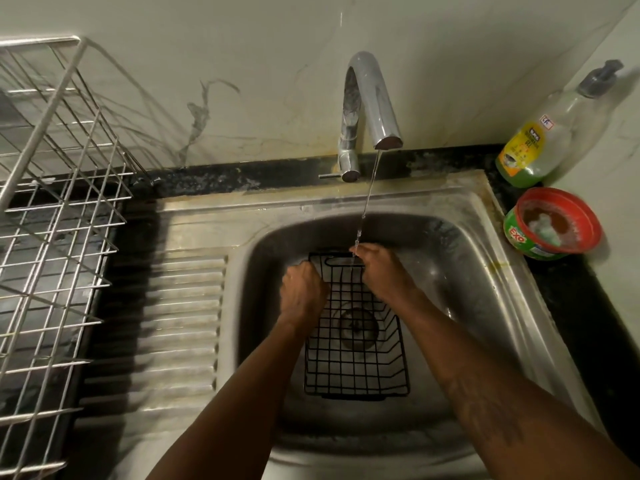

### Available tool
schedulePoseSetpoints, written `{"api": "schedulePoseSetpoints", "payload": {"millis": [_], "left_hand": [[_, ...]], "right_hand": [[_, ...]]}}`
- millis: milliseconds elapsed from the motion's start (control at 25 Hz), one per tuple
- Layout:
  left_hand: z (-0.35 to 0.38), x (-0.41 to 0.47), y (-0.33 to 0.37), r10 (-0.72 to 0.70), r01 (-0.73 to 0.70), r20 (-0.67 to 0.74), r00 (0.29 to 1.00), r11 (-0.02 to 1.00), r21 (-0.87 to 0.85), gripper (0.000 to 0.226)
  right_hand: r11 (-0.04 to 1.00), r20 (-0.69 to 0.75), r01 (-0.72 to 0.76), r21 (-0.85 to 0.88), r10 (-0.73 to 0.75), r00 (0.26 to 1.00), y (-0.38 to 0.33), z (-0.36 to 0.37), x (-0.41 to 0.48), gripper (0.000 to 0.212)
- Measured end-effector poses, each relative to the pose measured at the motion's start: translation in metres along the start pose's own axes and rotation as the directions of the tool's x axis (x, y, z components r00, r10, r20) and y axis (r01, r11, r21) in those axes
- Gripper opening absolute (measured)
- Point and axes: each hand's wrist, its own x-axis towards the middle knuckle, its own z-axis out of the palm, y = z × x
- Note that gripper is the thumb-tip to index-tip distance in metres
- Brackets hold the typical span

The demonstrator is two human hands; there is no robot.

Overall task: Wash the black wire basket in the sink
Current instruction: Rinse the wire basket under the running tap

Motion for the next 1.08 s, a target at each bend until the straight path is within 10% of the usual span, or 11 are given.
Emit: {"api": "schedulePoseSetpoints", "payload": {"millis": [200, 360, 440, 720, 960, 1080], "left_hand": [[0.010, 0.002, 0.004, 0.097, -0.097, -0.007, 0.995, 0.995, -0.008, 0.015], [0.009, 0.007, 0.001, 0.091, -0.090, 0.004, 0.996, 0.995, -0.038, 0.019], [0.012, 0.008, -0.001, 0.106, -0.105, 0.019, 0.994, 0.994, -0.005, 0.018], [0.019, 0.006, -0.001, 0.097, -0.095, 0.015, 0.995, 0.990, -0.100, 0.021], [0.010, 0.000, 0.001, 0.196, -0.192, 0.011, 0.981, 0.972, -0.137, 0.027], [0.009, 0.004, -0.004, 0.206, -0.205, -0.007, 0.979, 0.972, -0.118, 0.032]], "right_hand": [[0.976, -0.116, 0.217, 0.035, -0.211, 0.971, -0.031, 0.025, 0.008, 0.024], [0.974, 0.273, -0.137, 0.177, 0.085, 0.958, -0.017, 0.029, 0.013, 0.006], [0.940, 0.239, -0.291, 0.179, 0.245, 0.939, -0.007, 0.031, 0.011, 0.006], [0.932, 0.150, -0.160, -0.325, 0.218, 0.964, -0.017, 0.032, 0.013, 0.011], [0.999, 0.297, -0.045, -0.008, 0.045, 0.954, -0.028, 0.024, 0.031, 0.016], [0.957, 0.328, -0.209, 0.202, 0.135, 0.935, -0.027, 0.030, 0.031, 0.013]]}}
